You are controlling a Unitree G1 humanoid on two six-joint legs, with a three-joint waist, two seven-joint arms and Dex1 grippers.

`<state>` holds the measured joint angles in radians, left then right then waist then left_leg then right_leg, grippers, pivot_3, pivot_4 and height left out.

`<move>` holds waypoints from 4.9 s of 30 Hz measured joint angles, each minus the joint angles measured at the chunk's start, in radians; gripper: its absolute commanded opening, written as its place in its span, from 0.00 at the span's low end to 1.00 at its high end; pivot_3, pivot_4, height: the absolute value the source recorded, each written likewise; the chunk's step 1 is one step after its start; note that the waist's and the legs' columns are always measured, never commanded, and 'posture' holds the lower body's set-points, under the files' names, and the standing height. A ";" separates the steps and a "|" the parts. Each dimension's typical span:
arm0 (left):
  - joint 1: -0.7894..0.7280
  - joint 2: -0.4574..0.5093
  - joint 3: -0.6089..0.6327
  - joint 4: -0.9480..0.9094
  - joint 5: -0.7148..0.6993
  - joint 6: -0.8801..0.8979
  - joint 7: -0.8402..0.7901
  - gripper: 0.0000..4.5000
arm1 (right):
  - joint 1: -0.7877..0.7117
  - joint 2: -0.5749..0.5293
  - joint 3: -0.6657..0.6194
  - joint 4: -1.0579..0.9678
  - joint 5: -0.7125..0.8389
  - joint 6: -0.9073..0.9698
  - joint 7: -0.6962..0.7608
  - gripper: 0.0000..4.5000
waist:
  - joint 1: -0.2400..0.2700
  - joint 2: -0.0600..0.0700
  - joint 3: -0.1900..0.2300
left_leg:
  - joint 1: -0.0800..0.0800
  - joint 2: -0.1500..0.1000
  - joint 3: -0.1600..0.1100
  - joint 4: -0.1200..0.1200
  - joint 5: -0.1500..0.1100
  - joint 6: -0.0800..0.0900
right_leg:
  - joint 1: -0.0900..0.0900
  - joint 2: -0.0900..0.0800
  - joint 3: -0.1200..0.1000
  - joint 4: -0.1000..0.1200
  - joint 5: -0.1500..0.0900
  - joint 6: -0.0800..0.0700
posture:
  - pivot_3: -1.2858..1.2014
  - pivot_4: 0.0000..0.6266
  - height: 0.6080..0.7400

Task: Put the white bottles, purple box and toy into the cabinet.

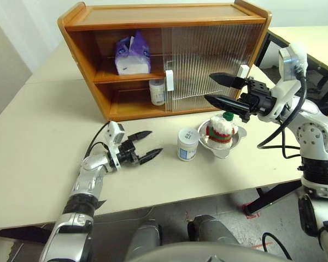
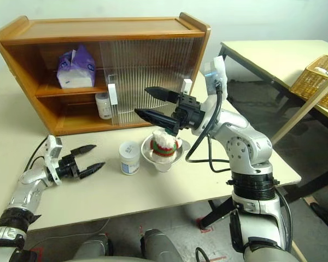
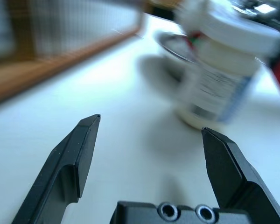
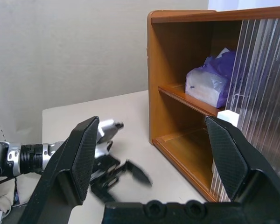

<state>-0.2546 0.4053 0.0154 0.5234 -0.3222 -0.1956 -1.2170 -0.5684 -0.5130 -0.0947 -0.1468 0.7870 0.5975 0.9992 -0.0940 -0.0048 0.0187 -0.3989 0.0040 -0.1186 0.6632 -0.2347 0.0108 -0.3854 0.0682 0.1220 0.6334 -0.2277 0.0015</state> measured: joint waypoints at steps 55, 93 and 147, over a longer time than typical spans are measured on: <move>-0.202 -0.075 0.125 0.124 0.009 -0.018 0.305 0.68 | 0.019 0.004 -0.002 -0.004 -0.003 -0.007 -0.015 1.00 | -0.012 0.008 -0.006 | -0.006 0.002 0.000 0.000 0.003 0.005 | -0.006 0.004 0.000 -0.001 0.005 0.004 | 0.45 0.01 1.00; -0.580 -0.122 0.206 0.732 0.199 -0.104 1.117 0.85 | 0.014 0.010 -0.002 -0.002 -0.011 -0.014 -0.014 1.00 | -0.016 0.006 -0.005 | -0.002 -0.017 0.003 0.005 0.007 0.008 | 0.001 0.004 0.000 -0.002 0.009 0.015 | 0.45 0.00 1.00; -0.392 -0.431 -0.070 -0.084 0.105 0.217 0.770 0.01 | -0.002 0.020 0.000 0.027 -0.018 -0.032 0.005 1.00 | 0.005 0.006 -0.005 | 0.000 -0.007 0.012 0.009 0.006 0.007 | 0.004 0.000 0.008 -0.002 0.010 0.015 | 0.45 0.00 1.00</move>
<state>-0.6465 -0.0253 -0.0547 0.4395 -0.2169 0.0211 -0.4470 -0.5700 -0.4935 -0.0948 -0.1195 0.7694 0.5651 1.0039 -0.0894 0.0015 0.0139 -0.3985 -0.0029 -0.1069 0.6717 -0.2289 0.0183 -0.3814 0.0686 0.1299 0.6313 -0.2182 0.0161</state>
